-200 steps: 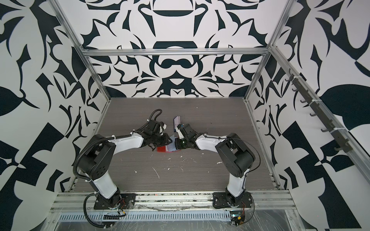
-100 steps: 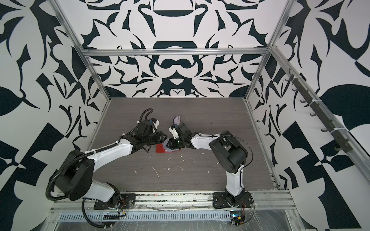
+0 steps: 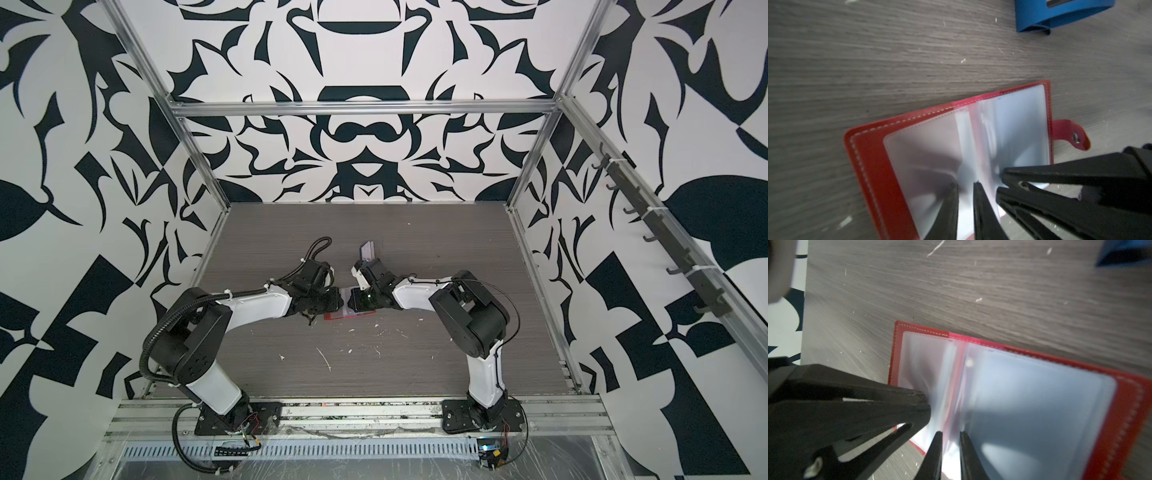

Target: Put the credit cards into the card holder

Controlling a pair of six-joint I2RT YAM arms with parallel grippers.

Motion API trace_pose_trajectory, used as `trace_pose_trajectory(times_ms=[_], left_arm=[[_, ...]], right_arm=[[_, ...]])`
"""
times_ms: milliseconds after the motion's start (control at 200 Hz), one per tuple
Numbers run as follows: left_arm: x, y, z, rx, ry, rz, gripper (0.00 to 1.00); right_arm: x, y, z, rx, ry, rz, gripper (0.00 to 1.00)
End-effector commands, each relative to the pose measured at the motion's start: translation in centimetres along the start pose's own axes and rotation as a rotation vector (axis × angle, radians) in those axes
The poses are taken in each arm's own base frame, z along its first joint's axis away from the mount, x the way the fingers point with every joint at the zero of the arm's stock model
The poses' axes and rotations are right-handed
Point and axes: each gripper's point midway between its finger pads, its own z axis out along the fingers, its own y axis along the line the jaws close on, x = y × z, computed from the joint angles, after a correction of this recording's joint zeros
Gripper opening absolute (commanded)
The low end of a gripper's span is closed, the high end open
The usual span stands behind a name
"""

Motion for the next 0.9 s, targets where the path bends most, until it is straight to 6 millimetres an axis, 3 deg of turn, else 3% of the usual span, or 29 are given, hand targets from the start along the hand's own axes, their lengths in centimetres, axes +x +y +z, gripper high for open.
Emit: trace_pose_trajectory(times_ms=[0, 125, 285, 475, 705, 895], left_arm=[[0.2, 0.8, 0.2, -0.058, 0.018, -0.002, 0.2], [-0.9, -0.6, -0.5, -0.015, 0.001, 0.022, 0.26], [-3.8, -2.9, -1.2, 0.056, -0.026, 0.022, 0.33], [-7.5, -4.5, -1.0, 0.089, -0.03, 0.013, 0.39], [-12.2, -4.6, -0.1, 0.104, -0.031, -0.042, 0.43], [-14.8, -4.7, 1.4, 0.143, -0.014, -0.073, 0.45]], right_arm=[[-2.5, 0.5, -3.0, 0.075, -0.105, -0.038, 0.21], [-3.5, 0.0, -5.2, 0.154, -0.153, -0.071, 0.21], [-5.2, -0.5, -7.6, 0.231, -0.169, -0.106, 0.21], [-8.7, -0.8, -9.7, 0.262, -0.187, -0.11, 0.25], [-12.9, -2.0, -10.2, 0.254, -0.175, -0.063, 0.35], [-15.8, -3.1, -9.7, 0.232, -0.154, -0.036, 0.42]])
